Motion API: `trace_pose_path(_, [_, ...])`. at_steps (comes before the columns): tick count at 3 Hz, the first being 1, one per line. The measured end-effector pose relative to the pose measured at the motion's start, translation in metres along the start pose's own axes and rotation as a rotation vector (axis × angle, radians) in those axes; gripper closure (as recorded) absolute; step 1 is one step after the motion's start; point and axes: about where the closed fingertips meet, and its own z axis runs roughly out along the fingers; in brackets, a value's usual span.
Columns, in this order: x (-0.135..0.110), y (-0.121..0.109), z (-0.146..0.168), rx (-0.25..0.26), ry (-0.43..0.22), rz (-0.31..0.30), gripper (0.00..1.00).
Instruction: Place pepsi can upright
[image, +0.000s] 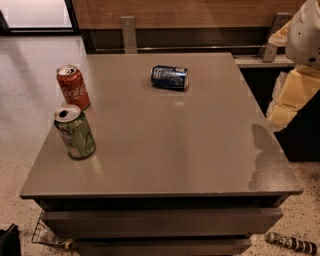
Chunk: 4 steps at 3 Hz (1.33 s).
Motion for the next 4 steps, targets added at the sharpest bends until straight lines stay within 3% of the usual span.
trace_pose_path(1, [-0.010, -0.038, 0.011, 0.035, 0.015, 0.019, 0.00])
trace_pose_path(3, [-0.065, -0.134, 0.031, 0.114, 0.029, 0.024, 0.00])
trace_pose_path(4, [-0.087, -0.161, 0.050, 0.119, 0.016, 0.010, 0.00])
